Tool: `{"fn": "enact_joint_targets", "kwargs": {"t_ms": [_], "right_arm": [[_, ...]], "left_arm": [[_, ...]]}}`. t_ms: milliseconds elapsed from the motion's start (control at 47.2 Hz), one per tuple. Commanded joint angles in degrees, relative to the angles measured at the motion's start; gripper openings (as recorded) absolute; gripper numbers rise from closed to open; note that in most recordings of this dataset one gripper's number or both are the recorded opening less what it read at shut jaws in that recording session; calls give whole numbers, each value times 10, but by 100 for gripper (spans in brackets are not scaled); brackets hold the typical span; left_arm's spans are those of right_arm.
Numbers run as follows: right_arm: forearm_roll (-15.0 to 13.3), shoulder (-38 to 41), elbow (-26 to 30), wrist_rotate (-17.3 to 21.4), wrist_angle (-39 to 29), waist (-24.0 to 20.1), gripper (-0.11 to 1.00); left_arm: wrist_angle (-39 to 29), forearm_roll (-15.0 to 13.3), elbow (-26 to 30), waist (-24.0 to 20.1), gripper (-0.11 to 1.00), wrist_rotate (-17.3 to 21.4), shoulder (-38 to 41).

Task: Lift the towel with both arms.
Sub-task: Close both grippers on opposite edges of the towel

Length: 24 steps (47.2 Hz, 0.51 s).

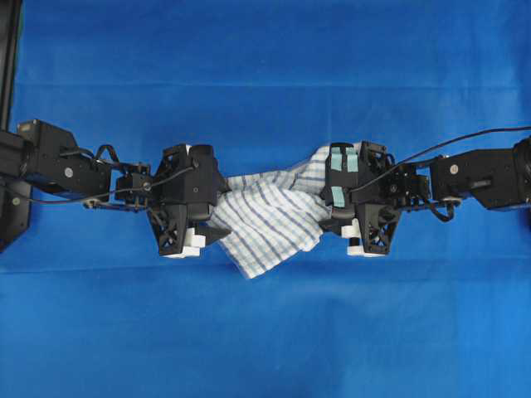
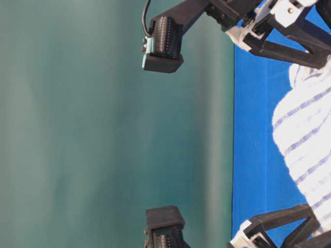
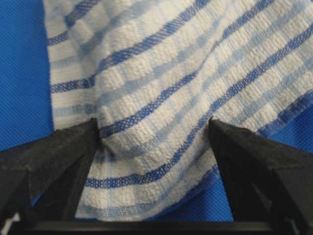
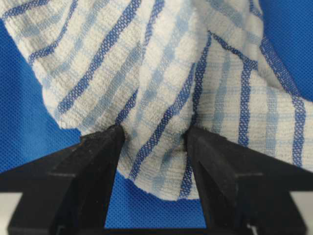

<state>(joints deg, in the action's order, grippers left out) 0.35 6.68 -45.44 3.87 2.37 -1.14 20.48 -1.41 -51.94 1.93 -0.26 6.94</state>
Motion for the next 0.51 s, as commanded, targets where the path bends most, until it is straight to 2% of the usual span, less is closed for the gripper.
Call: {"fn": "enact_joint_targets", "kwargs": {"t_ms": [0, 64, 127, 191, 318, 402, 487], "right_arm": [[2, -4, 7, 1, 3, -3, 60], [2, -4, 8, 1, 3, -3, 58], [2, -4, 10, 1, 2, -3, 55], [2, -5, 13, 1, 0, -3, 42], [2, -18, 20, 1, -8, -3, 10], [2, -33, 24, 1, -12, -3, 9], [2, -54, 28, 2, -20, -3, 9]], "left_arm": [[4, -1, 9, 2, 84, -1, -7], [3, -1, 10, 2, 81, 0, -6], [-1, -1, 11, 3, 72, -1, -7], [-5, -1, 13, 2, 58, -1, -7], [-16, -2, 19, 2, 20, -2, -14], [-28, -3, 25, 2, 4, -3, -29], [-49, -3, 33, 2, 4, -2, -56]]}}
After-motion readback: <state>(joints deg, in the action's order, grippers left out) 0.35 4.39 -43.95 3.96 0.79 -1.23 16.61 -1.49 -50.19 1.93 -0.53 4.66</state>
